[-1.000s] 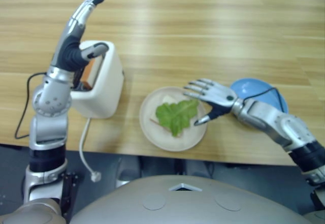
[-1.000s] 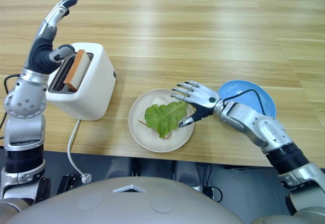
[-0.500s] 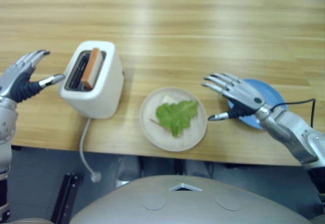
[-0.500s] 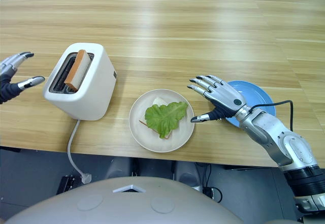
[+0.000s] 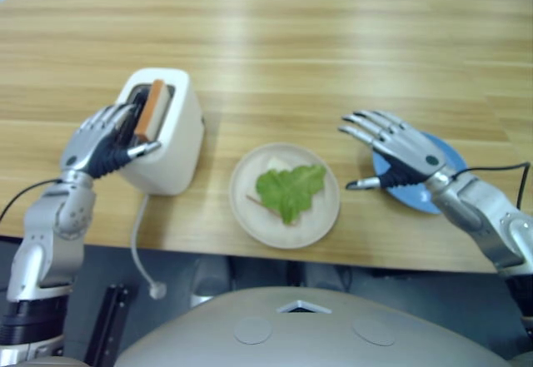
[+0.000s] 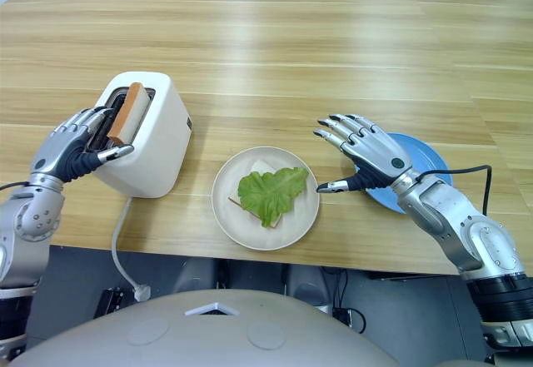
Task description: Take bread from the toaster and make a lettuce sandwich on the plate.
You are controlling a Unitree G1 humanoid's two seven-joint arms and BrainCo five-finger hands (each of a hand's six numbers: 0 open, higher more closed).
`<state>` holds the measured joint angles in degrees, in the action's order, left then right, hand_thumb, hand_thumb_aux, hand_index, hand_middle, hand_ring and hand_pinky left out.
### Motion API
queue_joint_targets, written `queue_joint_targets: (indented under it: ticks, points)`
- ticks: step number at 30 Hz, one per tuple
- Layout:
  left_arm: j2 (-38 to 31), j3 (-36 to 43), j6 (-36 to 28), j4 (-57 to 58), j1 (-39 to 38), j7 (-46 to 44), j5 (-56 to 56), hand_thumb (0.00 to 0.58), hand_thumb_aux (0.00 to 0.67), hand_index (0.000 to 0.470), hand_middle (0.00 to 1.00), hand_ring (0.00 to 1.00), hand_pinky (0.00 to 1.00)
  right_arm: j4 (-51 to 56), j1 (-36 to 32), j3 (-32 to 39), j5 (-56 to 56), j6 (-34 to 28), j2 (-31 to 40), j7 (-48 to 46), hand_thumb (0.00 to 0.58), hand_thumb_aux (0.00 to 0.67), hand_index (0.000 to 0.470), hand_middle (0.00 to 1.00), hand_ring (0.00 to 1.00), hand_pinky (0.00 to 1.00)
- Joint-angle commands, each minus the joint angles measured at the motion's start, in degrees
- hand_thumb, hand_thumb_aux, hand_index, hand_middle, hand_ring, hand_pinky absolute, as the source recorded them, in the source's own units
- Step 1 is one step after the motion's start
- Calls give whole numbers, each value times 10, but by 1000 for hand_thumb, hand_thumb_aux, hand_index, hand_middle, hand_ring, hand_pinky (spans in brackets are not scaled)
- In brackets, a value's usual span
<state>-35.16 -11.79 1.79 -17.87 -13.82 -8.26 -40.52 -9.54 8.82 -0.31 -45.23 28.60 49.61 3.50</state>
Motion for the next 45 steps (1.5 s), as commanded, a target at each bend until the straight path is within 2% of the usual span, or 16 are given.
queue_joint_targets:
  ticks: [1, 9, 10, 11, 12, 13, 30, 31, 32, 33, 45]
  points:
    - [-1, 27, -4, 18, 5, 5, -24, 0, 0, 0, 0, 0, 0, 7, 10, -8, -8, 1, -3, 6, 0, 0, 0, 0, 0, 0]
    - [21, 70, -15, 43, 35, 29, -39, 0, 0, 0, 0, 0, 0, 14, 14, -2, -14, -3, -10, 13, 0, 0, 0, 0, 0, 0]
    - [26, 74, -16, 46, 38, 34, -39, 183, 116, 79, 0, 0, 0, 15, 14, -1, -14, -3, -11, 13, 0, 0, 0, 0, 0, 0]
    - [31, 76, -17, 50, 42, 39, -38, 449, 352, 242, 0, 0, 0, 17, 14, 0, -16, -2, -12, 14, 0, 0, 0, 0, 0, 0]
    - [38, 77, -18, 54, 46, 40, -29, 449, 352, 242, 0, 0, 0, 19, 14, 0, -17, -1, -13, 14, 0, 0, 0, 0, 0, 0]
    - [44, 79, -19, 57, 51, 40, -22, 580, 670, 460, 0, 0, 0, 20, 16, 0, -17, -1, -14, 15, 0, 0, 0, 0, 0, 0]
    - [96, 93, -13, 119, 92, 85, 44, 580, 670, 460, 0, 0, 0, 35, 22, -3, -17, 6, -13, 25, 0, 0, 0, 0, 0, 0]
    - [94, 93, -8, 120, 95, 90, 43, 580, 670, 460, 592, 592, 592, 34, 23, -4, -17, 6, -14, 25, 0, 0, 0, 0, 0, 0]
    - [92, 92, -4, 122, 98, 93, 43, 580, 670, 460, 592, 592, 592, 33, 23, -5, -16, 6, -14, 25, 0, 0, 0, 0, 0, 0]
    - [91, 91, 0, 124, 101, 95, 46, 580, 670, 460, 1000, 1000, 1000, 33, 24, -5, -16, 6, -14, 25, 0, 0, 0, 0, 0, 0]
    - [77, 41, 48, 109, 145, 134, 92, 580, 670, 460, 1000, 1000, 1000, 51, 1, 8, -22, 10, -19, 31, 0, 0, 0, 0, 0, 0]
